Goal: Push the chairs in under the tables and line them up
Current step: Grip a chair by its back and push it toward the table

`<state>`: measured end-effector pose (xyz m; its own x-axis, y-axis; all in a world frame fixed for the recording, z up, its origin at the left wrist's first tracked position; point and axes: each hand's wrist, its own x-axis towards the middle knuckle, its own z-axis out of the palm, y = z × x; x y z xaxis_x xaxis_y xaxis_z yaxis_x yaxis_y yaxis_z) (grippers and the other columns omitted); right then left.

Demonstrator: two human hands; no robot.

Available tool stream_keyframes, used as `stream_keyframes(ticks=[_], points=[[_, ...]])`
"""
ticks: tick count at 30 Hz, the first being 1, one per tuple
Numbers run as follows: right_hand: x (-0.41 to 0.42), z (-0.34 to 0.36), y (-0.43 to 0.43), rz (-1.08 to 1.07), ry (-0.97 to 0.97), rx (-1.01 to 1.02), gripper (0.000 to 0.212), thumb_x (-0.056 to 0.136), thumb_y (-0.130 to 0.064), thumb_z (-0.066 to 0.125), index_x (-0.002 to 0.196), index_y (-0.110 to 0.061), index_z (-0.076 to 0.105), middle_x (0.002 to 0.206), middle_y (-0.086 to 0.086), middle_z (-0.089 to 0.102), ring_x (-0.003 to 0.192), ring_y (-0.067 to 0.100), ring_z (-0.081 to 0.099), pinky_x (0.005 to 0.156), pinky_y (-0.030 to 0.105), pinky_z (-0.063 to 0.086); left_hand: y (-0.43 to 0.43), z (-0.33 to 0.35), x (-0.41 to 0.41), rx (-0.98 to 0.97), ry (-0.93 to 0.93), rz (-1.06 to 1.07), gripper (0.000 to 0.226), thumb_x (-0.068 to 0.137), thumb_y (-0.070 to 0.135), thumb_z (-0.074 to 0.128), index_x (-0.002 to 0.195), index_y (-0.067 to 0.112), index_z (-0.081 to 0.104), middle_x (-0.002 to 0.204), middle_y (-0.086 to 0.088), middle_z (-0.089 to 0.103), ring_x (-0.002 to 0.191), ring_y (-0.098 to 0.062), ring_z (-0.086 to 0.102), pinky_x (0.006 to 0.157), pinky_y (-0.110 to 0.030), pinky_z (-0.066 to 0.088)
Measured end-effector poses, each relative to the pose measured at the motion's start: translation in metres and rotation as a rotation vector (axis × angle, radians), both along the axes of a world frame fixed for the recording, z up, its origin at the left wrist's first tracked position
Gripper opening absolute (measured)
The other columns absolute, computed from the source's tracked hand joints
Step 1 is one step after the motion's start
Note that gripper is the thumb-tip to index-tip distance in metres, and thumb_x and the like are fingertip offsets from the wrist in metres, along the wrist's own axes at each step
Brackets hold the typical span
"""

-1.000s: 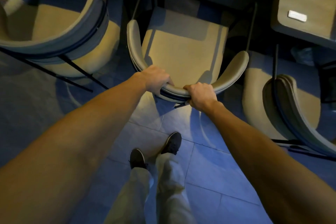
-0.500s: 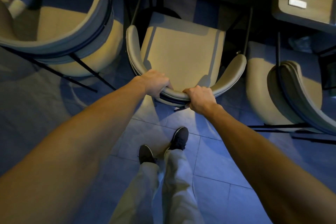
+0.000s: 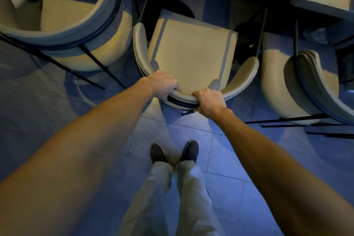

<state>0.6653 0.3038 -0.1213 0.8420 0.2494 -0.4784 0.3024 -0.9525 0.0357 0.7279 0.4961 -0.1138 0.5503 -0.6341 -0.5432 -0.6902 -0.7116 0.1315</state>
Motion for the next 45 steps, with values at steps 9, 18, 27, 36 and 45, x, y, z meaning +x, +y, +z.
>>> stream_keyframes(ticks=[9, 18, 27, 36, 45], points=[[-0.018, -0.004, 0.003, 0.031, -0.003, 0.001, 0.033, 0.089, -0.038, 0.071, 0.118, -0.024, 0.065, 0.107, 0.008, 0.071, 0.098, 0.033, 0.067, 0.07, 0.035, 0.039, 0.005, -0.001, -0.022, -0.01, 0.001, 0.026, 0.053, 0.078, 0.038, 0.077, 0.129, 0.044, 0.061, 0.103, 0.002, 0.071, 0.099, -0.024, 0.064, 0.068, -0.031, 0.04], [-0.023, -0.001, 0.002, 0.066, 0.012, 0.004, 0.033, 0.09, -0.036, 0.07, 0.12, -0.023, 0.065, 0.11, 0.009, 0.07, 0.101, 0.034, 0.066, 0.073, 0.037, 0.043, 0.006, -0.003, -0.033, -0.007, -0.011, 0.055, 0.053, 0.076, 0.04, 0.079, 0.127, 0.042, 0.062, 0.104, 0.001, 0.07, 0.1, -0.025, 0.063, 0.069, -0.031, 0.041], [-0.024, 0.002, -0.001, 0.061, 0.036, 0.008, 0.034, 0.087, -0.033, 0.074, 0.12, -0.029, 0.067, 0.112, 0.006, 0.069, 0.104, 0.032, 0.065, 0.072, 0.036, 0.041, 0.003, -0.01, -0.04, 0.004, 0.018, 0.088, 0.062, 0.069, 0.042, 0.082, 0.127, 0.046, 0.062, 0.095, 0.006, 0.071, 0.091, -0.022, 0.064, 0.067, -0.032, 0.044], [-0.04, 0.005, 0.004, 0.037, 0.025, 0.009, 0.031, 0.088, -0.032, 0.072, 0.118, -0.026, 0.067, 0.108, 0.006, 0.07, 0.099, 0.031, 0.066, 0.076, 0.039, 0.048, 0.005, -0.007, -0.048, 0.0, 0.015, 0.058, 0.059, 0.07, 0.041, 0.083, 0.126, 0.045, 0.063, 0.099, 0.006, 0.071, 0.095, -0.022, 0.064, 0.067, -0.031, 0.039], [-0.051, 0.004, 0.006, 0.002, 0.054, 0.016, 0.034, 0.087, -0.036, 0.075, 0.118, -0.024, 0.066, 0.108, 0.006, 0.07, 0.099, 0.03, 0.066, 0.075, 0.038, 0.046, 0.003, -0.004, -0.054, -0.001, 0.017, 0.043, 0.058, 0.071, 0.039, 0.083, 0.126, 0.046, 0.063, 0.105, 0.005, 0.071, 0.1, -0.023, 0.064, 0.071, -0.032, 0.041]])
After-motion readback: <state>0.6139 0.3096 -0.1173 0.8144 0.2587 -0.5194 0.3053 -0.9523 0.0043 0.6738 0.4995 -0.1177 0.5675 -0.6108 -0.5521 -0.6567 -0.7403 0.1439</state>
